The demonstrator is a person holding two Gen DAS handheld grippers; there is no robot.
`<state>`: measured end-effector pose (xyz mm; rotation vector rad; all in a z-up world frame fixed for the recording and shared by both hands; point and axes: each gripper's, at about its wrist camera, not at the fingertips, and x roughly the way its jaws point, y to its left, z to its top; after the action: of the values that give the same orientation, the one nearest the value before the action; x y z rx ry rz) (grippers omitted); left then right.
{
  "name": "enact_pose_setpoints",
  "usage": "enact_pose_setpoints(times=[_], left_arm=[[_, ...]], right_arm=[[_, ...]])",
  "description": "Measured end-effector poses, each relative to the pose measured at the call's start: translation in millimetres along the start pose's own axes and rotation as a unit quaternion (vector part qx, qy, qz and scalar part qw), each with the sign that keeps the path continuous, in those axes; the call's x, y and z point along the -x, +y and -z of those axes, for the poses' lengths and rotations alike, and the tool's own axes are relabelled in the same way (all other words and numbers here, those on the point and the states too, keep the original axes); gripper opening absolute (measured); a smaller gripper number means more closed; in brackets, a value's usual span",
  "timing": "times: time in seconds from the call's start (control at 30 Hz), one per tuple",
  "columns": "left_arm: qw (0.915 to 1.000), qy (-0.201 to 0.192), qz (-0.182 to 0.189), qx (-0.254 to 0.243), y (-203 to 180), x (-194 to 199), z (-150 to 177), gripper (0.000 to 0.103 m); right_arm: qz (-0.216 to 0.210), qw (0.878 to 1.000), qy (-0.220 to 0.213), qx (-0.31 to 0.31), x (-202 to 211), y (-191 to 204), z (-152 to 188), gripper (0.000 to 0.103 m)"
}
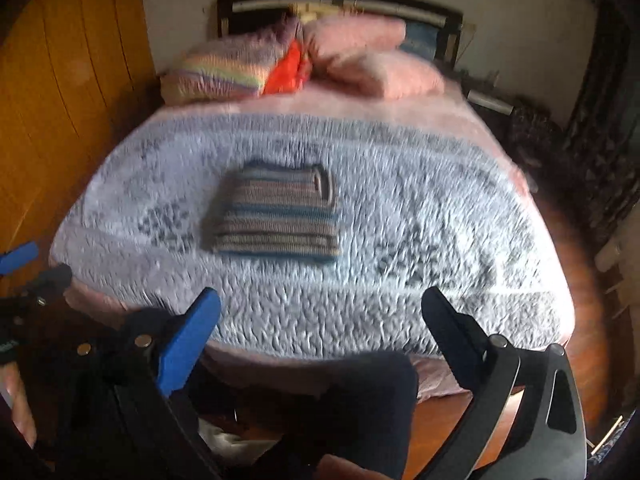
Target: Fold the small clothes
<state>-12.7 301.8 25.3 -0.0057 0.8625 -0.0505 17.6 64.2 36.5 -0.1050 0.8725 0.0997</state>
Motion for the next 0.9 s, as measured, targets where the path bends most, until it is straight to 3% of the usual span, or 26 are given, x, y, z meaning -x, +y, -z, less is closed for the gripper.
enact_pose_setpoints(times=[0.23, 0.9], left_arm=[[0.9995, -0.021, 0.021, 0.007, 2, 30, 1, 0.091], [0.9997, 0.0, 0.019, 0.015, 4, 9, 4, 0.091]], right_arm=[[0.02, 0.998, -0.054, 0.009, 51, 13, -3, 0.1], [0.012, 0.999, -0.035, 0.001, 32, 17, 1, 0.1]])
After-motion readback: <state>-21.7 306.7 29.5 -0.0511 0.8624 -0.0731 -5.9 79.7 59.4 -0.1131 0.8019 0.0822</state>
